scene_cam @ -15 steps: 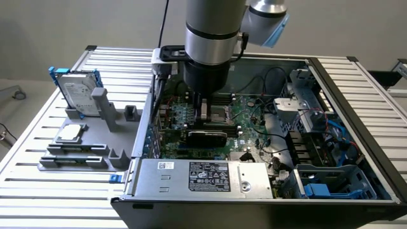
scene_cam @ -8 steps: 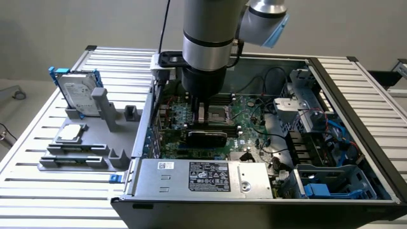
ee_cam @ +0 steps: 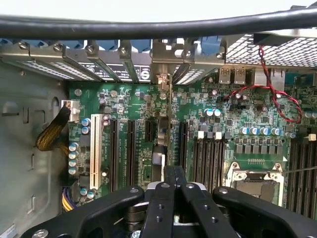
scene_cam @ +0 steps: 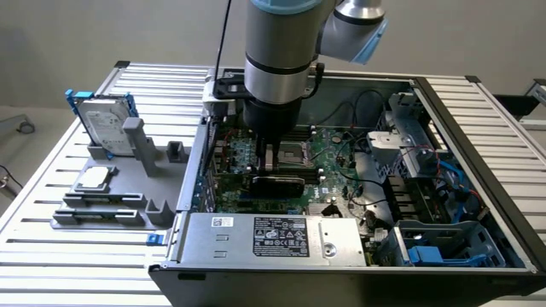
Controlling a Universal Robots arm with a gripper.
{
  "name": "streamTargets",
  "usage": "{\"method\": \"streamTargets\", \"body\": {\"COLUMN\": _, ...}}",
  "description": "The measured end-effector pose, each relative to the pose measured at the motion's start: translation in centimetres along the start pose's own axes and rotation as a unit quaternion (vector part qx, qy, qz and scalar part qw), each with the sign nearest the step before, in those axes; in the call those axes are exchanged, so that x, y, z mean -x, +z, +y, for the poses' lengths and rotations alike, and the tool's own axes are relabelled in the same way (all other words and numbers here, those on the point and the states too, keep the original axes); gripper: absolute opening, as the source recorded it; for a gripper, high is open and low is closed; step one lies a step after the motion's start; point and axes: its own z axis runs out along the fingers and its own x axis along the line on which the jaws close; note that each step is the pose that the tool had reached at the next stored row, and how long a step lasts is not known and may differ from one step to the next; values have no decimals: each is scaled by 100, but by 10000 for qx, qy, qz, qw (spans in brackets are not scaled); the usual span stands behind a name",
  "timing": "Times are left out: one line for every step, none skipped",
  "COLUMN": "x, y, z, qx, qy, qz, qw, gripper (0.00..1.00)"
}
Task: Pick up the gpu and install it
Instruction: 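Press down on the gpu until it lock into place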
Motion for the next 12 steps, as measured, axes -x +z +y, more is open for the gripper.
{"method": "streamTargets", "body": {"x": 1, "y": 12, "z": -2, "qx": -3, "qy": -1, "qz": -6, "qw": 10000, "gripper": 11}}
{"method": "streamTargets", "body": {"x": 2, "y": 17, "z": -1, "qx": -2, "qy": 0, "qz": -6, "qw": 10000, "gripper": 11}}
{"method": "streamTargets", "body": {"x": 3, "y": 18, "z": -1, "qx": -2, "qy": 1, "qz": -6, "qw": 10000, "gripper": 11}}
{"method": "streamTargets", "body": {"x": 4, "y": 19, "z": -1, "qx": -2, "qy": 0, "qz": -6, "qw": 10000, "gripper": 11}}
{"method": "streamTargets", "body": {"x": 5, "y": 20, "z": -1, "qx": -2, "qy": 0, "qz": -6, "qw": 10000, "gripper": 11}}
{"method": "streamTargets", "body": {"x": 5, "y": 20, "z": -1, "qx": -2, "qy": 0, "qz": -6, "qw": 10000, "gripper": 11}}
{"method": "streamTargets", "body": {"x": 6, "y": 15, "z": -1, "qx": -3, "qy": 0, "qz": -9, "qw": 10000, "gripper": 11}}
{"method": "streamTargets", "body": {"x": 8, "y": -5, "z": 0, "qx": -4, "qy": 1, "qz": -13, "qw": 10000, "gripper": 11}}
{"method": "streamTargets", "body": {"x": 9, "y": -50, "z": 3, "qx": -2, "qy": 1, "qz": -9, "qw": 10000, "gripper": 11}}
{"method": "streamTargets", "body": {"x": 11, "y": -97, "z": 6, "qx": -1, "qy": 1, "qz": -8, "qw": 10000, "gripper": 11}}
{"method": "streamTargets", "body": {"x": 14, "y": -140, "z": 8, "qx": -1, "qy": 1, "qz": -8, "qw": 10000, "gripper": 11}}
{"method": "streamTargets", "body": {"x": 15, "y": -164, "z": 14, "qx": -1, "qy": 0, "qz": -6, "qw": 10000, "gripper": 11}}
